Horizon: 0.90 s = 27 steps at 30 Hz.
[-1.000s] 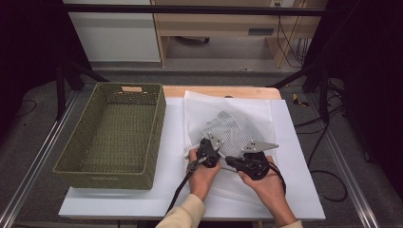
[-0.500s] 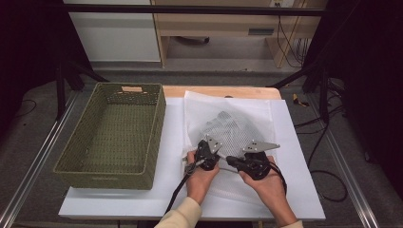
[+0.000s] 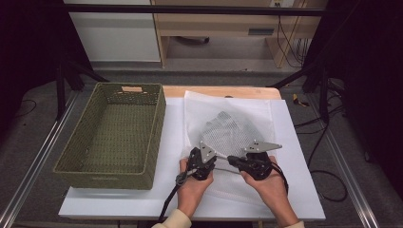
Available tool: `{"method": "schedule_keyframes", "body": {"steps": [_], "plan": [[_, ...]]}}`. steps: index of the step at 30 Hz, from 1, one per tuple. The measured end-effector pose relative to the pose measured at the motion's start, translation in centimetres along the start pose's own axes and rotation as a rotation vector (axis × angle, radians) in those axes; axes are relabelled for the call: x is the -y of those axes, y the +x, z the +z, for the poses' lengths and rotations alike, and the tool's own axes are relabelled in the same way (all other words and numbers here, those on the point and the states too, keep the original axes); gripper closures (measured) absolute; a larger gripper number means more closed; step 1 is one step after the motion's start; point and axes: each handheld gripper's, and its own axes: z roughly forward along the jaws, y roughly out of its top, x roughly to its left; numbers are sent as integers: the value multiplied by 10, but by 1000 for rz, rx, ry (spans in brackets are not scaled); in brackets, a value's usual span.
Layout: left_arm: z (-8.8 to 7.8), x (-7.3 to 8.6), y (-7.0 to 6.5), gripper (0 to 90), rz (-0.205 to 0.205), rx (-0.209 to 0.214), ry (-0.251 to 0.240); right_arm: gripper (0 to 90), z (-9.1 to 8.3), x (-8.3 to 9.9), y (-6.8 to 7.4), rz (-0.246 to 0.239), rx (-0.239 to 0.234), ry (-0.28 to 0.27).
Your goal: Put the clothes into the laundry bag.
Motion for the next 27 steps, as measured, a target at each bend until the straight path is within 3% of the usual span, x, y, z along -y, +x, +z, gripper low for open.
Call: {"method": "schedule_keyframes", "body": {"steps": [6,9,14,20,23,26,27], "plan": [[-23,3,-1,900,19,22,-14,894,0,0,1,-14,2,-4],[-46,5,-2,899,45,33,-46,894,1,-1,4,-21,-1,3],[-79,12,2,819,105,1,-70,894,1,-1,6,-28,-4,7],[-106,28,16,630,74,-80,-84,894,2,0,6,-31,-5,12],[-108,40,20,510,58,-109,-48,894,2,0,5,-36,-5,16],[-107,49,21,476,51,-118,-28,894,3,1,6,-37,-2,21],[-103,56,21,456,44,-139,-14,893,4,1,6,-39,-2,22]]}}
